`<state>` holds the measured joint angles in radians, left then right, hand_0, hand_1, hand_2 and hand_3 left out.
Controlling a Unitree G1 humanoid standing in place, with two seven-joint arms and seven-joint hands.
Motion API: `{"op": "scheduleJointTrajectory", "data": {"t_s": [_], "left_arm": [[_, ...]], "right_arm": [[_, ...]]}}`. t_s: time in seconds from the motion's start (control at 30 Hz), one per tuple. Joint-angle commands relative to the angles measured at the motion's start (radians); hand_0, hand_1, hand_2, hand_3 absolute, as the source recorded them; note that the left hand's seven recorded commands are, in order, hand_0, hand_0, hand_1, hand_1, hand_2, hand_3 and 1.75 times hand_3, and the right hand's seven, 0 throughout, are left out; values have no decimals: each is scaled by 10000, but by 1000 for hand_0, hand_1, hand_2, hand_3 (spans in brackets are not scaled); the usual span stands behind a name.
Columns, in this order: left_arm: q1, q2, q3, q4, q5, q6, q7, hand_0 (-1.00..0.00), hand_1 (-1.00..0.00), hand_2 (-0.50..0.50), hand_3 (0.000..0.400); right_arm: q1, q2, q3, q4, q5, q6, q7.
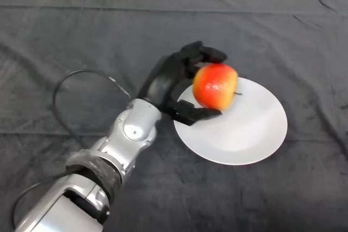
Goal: Move the apple to the plate
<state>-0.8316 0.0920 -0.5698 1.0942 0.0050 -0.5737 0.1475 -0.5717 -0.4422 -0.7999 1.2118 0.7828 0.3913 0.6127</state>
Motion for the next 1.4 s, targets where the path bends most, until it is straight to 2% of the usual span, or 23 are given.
{"op": "scheduleJointTrajectory", "data": {"t_s": [0.03,0.33,0.57,0.63,0.67,0.7,0.73,0.77,0.8,1.13,1.4], "left_arm": [[39,103,-421,-447,-103,-222,129,-1000,-1000,0,400],[-18,155,-1999,-435,-348,35,424,-1000,-1000,0,400],[-182,171,-2799,-351,-388,412,684,-1000,-1000,0,400],[-233,180,-2960,-326,-407,500,748,-1000,-957,-22,400],[-258,185,-3024,-314,-416,535,778,-1000,-153,-424,400],[-281,189,-3076,-302,-426,565,803,-929,0,-465,372],[-311,192,-3132,-287,-439,600,835,-871,0,-435,348],[-341,195,-3180,-272,-452,633,866,-306,0,-153,122],[-368,197,-3219,-258,-465,660,896,0,0,0,0],[-409,224,-3495,-224,-605,703,1311,0,0,0,0],[-216,574,-3360,-395,-780,286,1434,0,0,0,0]], "right_arm": [[-208,-76,-91,-84,151,-63,-59],[-211,-80,-92,-74,150,-63,-54],[-216,-85,-95,-61,150,-63,-48],[-217,-87,-96,-57,150,-63,-47],[-218,-88,-96,-55,150,-63,-46],[-218,-88,-96,-53,150,-63,-45],[-219,-89,-97,-51,150,-64,-44],[-220,-90,-97,-49,150,-64,-43],[-221,-90,-98,-47,150,-64,-42],[-227,-97,-101,-30,149,-65,-33],[-230,-100,-103,-20,148,-66,-27]]}}
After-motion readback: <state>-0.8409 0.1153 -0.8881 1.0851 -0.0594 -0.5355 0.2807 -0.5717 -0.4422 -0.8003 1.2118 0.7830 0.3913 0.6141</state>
